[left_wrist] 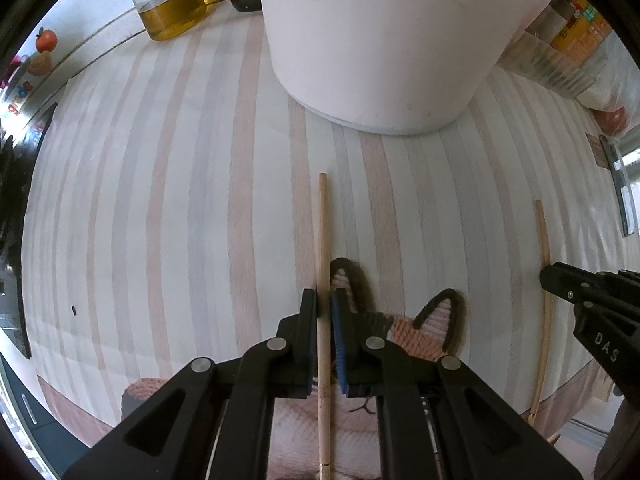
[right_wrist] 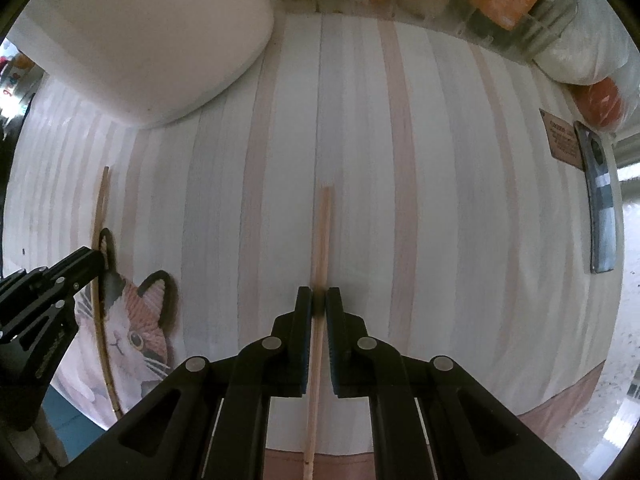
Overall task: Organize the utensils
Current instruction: 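Hold the light wooden chopsticks in both grippers and lift them off the mat, then carry both light chopsticks up over the cream holder lid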
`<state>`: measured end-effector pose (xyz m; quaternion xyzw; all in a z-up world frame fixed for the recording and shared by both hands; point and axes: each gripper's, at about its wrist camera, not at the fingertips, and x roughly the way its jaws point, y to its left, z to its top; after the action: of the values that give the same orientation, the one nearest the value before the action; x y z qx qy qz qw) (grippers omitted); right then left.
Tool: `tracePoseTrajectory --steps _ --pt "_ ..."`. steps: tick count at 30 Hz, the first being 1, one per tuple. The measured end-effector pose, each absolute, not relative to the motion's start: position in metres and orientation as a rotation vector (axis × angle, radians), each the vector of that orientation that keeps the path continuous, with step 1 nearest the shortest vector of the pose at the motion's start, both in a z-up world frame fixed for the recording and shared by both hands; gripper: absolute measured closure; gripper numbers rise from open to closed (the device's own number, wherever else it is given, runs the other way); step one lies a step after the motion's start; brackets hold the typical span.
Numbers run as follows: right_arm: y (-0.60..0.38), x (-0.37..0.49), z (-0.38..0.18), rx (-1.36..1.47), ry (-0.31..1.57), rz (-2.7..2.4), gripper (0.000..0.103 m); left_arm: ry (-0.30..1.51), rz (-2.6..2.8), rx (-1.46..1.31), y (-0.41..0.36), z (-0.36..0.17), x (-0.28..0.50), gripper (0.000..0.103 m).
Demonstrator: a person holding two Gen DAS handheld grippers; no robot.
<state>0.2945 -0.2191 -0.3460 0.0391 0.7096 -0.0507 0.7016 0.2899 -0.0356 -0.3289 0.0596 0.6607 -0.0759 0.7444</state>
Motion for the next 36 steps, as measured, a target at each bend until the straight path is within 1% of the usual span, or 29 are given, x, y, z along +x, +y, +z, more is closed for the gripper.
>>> tracePoseTrajectory --steps 11,16,22,29,36 --pt "-0.194 0.305 -0.351 0.08 1.56 -0.135 0.095 1.431 -0.164 0.145 -0.04 -0.33 0.291 0.096" --pt "-0.185 0.303 -0.35 0.057 1.548 -0.134 0.095 1.42 -0.154 0.133 -0.038 -0.329 0.287 0.098" --pt "-0.199 0.286 -0.343 0.167 1.495 -0.116 0.096 1.41 -0.173 0.154 -0.039 -0.322 0.274 0.098" --pt "-0.211 0.268 -0.312 0.272 1.38 -0.092 0.096 1.369 -0.193 0.139 -0.033 -0.294 0.259 0.099" --pt "-0.213 0.256 -0.277 0.313 1.281 -0.067 0.096 1.283 -0.214 0.123 -0.032 -0.252 0.25 0.099"
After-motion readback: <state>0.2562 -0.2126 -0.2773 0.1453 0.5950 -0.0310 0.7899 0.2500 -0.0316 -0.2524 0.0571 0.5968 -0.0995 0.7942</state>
